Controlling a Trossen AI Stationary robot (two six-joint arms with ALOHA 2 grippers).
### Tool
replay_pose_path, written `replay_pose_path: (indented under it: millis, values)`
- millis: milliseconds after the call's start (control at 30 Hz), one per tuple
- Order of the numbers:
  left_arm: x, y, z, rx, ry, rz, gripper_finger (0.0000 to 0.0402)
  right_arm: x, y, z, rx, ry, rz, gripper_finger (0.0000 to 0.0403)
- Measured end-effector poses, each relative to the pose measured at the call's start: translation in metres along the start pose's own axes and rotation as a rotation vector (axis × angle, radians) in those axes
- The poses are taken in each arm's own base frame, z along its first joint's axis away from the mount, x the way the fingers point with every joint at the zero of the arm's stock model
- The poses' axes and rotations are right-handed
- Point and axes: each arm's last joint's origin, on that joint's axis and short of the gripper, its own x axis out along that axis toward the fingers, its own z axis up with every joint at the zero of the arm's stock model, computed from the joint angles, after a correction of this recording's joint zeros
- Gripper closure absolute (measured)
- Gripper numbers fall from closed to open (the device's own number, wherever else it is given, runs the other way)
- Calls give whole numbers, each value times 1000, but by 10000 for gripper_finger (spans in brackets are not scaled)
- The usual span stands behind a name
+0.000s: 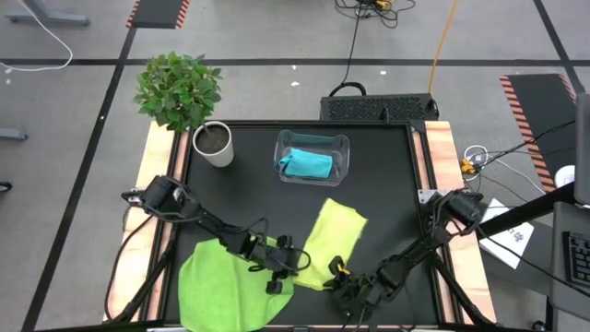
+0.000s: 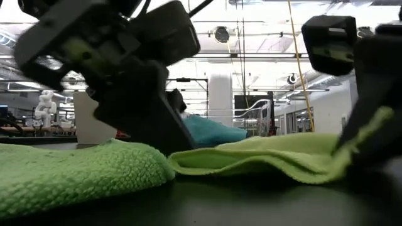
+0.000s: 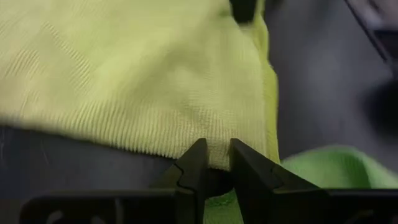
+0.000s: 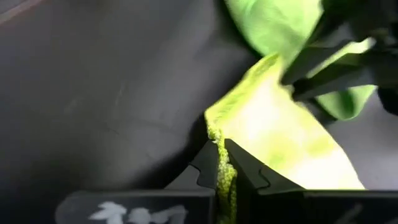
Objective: Fold microfiber towels
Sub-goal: Fold the light green towel
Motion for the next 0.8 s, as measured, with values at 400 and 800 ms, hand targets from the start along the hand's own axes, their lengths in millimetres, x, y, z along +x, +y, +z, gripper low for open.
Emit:
replay_pose_path:
  millis: [400,800]
  values:
    - [-25,-19,2,360,50,123,329,-32,-9,14,75,-39,-3,400]
    - [-27,-42,10,466,-114,190,291,-29,-25,13,171,-8,-53,401]
